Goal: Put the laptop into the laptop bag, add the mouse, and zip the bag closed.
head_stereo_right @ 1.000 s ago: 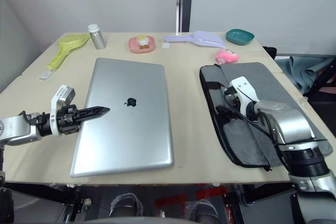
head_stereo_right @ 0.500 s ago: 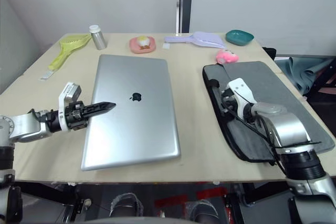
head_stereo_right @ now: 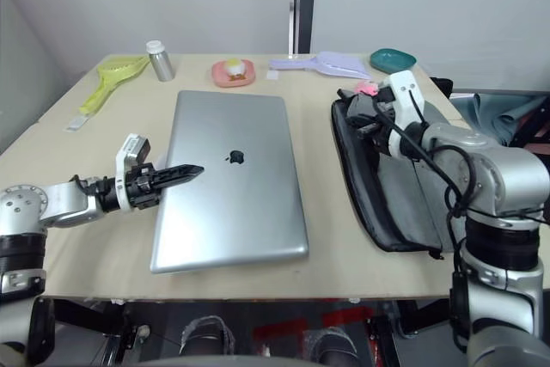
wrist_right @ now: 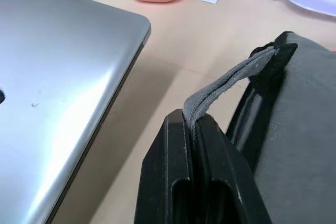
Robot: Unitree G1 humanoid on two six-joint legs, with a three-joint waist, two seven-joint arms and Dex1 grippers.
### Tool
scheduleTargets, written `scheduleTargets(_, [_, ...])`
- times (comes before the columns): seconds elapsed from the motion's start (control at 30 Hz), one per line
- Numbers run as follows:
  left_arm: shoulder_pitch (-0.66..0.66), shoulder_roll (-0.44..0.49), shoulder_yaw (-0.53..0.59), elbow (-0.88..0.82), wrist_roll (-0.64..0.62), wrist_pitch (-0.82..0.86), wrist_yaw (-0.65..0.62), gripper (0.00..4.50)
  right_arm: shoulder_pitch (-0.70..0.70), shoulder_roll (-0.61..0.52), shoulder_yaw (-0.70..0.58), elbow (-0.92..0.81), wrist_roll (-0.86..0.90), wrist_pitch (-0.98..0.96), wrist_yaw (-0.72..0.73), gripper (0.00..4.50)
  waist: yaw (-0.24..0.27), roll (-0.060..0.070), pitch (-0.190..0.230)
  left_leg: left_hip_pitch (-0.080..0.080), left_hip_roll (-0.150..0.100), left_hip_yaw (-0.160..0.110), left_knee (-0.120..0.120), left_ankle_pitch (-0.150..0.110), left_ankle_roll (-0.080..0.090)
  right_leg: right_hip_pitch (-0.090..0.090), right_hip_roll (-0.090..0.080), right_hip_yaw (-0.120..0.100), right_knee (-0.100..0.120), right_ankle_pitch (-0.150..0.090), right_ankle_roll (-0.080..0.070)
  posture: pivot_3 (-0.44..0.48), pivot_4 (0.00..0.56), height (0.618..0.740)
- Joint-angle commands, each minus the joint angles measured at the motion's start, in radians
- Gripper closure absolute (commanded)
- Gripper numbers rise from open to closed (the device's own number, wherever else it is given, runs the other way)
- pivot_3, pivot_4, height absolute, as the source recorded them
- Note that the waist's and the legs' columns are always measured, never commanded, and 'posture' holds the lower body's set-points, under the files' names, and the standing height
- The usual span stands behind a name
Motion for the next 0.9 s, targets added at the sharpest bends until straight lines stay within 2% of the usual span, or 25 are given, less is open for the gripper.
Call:
scheduleTargets(0.03, [-0.059, -0.034, 0.031, 0.003, -0.072, -0.013, -0.006, 4.19, -0.057, -0.035, -0.048, 0.000, 0.027, -0.026, 0.012, 4.47, -0.001, 0.000, 0.000, 0.000, 0.000, 0.000, 0.000, 0.000, 0.000, 0.000, 0.000, 0.000, 0.000, 0.000, 0.000, 0.000, 0.150, 0.740])
scheduleTargets(0.3, [-0.086, -0.125, 0.012, 0.051, -0.147, 0.012, 0.112, 4.19, -0.063, -0.041, -0.017, 0.009, 0.047, -0.052, 0.020, 4.47, -0.004, 0.000, 0.000, 0.000, 0.000, 0.000, 0.000, 0.000, 0.000, 0.000, 0.000, 0.000, 0.000, 0.001, 0.001, 0.000, 0.150, 0.740])
scheduleTargets(0.47, [-0.120, -0.182, 0.012, 0.106, -0.256, -0.029, 0.228, 4.19, -0.071, -0.030, 0.001, -0.034, 0.082, -0.046, 0.018, 4.47, -0.001, 0.000, 0.000, -0.001, 0.000, 0.000, 0.001, 0.000, 0.000, 0.000, 0.000, 0.000, 0.000, 0.001, 0.001, 0.000, 0.150, 0.740])
scheduleTargets(0.63, [-0.099, -0.212, -0.021, 0.125, -0.348, -0.054, 0.330, 4.19, -0.061, -0.020, 0.003, -0.050, 0.092, -0.041, 0.003, 4.47, -0.001, 0.000, 0.000, -0.001, 0.000, 0.000, 0.001, 0.000, 0.000, 0.000, 0.000, 0.000, 0.000, 0.003, 0.005, 0.000, 0.150, 0.740])
scheduleTargets(0.77, [-0.087, -0.234, -0.062, 0.126, -0.401, -0.079, 0.373, 4.19, -0.062, 0.001, 0.012, -0.081, 0.116, -0.032, -0.018, 4.47, -0.001, 0.000, 0.000, -0.001, 0.000, 0.000, 0.001, 0.000, 0.000, 0.000, 0.000, 0.000, 0.000, 0.004, 0.006, 0.000, 0.150, 0.740])
scheduleTargets(0.9, [-0.090, -0.247, -0.097, 0.130, -0.392, -0.091, 0.383, 4.19, -0.074, 0.032, 0.014, -0.106, 0.142, -0.017, -0.048, 4.47, -0.002, 0.000, 0.000, -0.001, 0.000, 0.000, 0.001, 0.000, 0.000, 0.000, 0.000, 0.000, 0.000, 0.004, 0.007, 0.000, 0.150, 0.740])
